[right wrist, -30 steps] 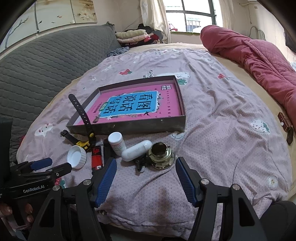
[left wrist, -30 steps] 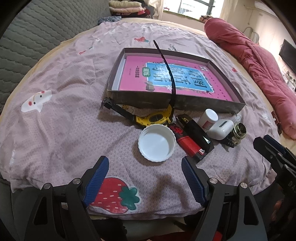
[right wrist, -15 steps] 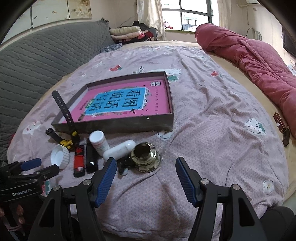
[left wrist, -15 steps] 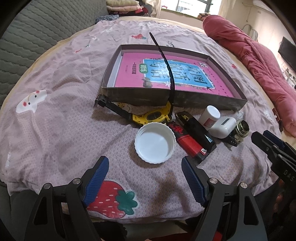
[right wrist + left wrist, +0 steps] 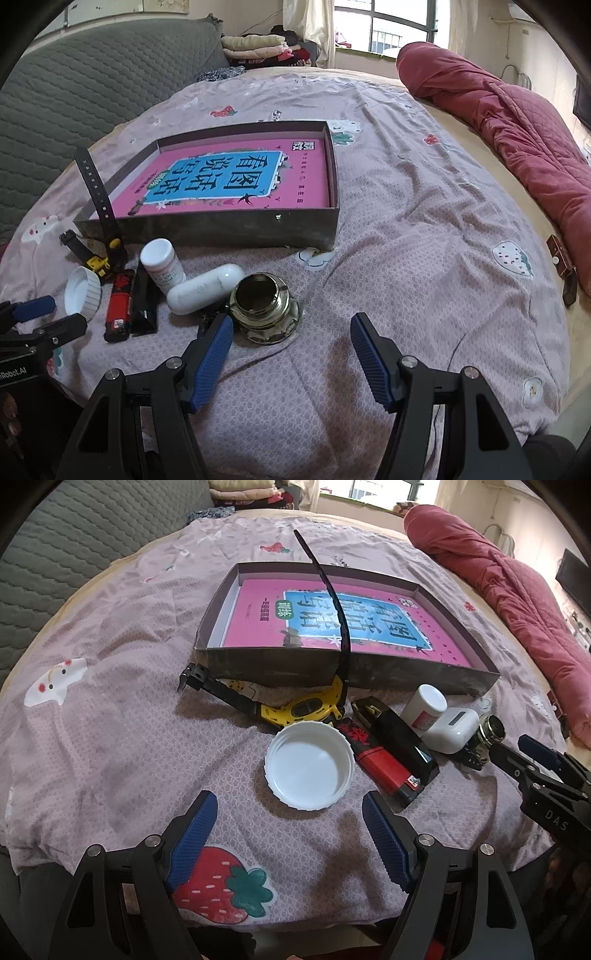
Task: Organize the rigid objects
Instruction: 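Grasp the chrome pipe fitting with the right tool while the left tool grasps the white bottle cap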
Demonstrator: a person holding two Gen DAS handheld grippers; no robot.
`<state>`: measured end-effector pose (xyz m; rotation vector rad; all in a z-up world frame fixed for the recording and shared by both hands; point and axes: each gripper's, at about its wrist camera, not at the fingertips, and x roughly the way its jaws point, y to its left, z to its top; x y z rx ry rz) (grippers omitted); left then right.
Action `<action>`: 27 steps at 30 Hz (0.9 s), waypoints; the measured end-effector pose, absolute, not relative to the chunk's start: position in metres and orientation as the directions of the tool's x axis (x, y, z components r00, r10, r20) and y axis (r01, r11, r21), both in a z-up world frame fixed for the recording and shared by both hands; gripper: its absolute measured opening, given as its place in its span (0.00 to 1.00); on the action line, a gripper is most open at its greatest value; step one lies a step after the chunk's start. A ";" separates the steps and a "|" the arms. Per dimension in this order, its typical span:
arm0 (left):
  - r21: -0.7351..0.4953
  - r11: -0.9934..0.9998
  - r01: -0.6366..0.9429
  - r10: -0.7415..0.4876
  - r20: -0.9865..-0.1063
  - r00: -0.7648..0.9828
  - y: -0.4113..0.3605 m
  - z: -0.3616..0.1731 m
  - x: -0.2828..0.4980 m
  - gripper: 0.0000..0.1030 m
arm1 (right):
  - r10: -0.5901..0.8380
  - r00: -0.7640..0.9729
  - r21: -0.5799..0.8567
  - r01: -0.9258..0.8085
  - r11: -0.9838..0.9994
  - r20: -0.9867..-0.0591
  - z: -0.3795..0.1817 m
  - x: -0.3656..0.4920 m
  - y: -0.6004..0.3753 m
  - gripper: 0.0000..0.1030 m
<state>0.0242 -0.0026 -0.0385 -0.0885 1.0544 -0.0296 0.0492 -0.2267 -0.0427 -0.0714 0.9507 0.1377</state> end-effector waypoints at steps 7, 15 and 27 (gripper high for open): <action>-0.088 0.996 -0.028 -0.063 -0.870 0.490 -0.001 -0.044 0.029 0.79 | 0.096 0.558 -0.007 -0.179 0.984 -0.824 -0.051 0.055 -0.224 0.64; -0.082 0.996 -0.036 -0.054 -0.871 0.489 0.000 -0.048 0.033 0.79 | 0.096 0.570 -0.037 -0.217 0.976 -0.816 -0.055 0.062 -0.218 0.63; -0.059 0.997 -0.041 -0.030 -0.862 0.506 -0.001 -0.052 0.043 0.79 | 0.134 0.574 -0.027 -0.264 0.964 -0.808 -0.058 0.067 -0.214 0.45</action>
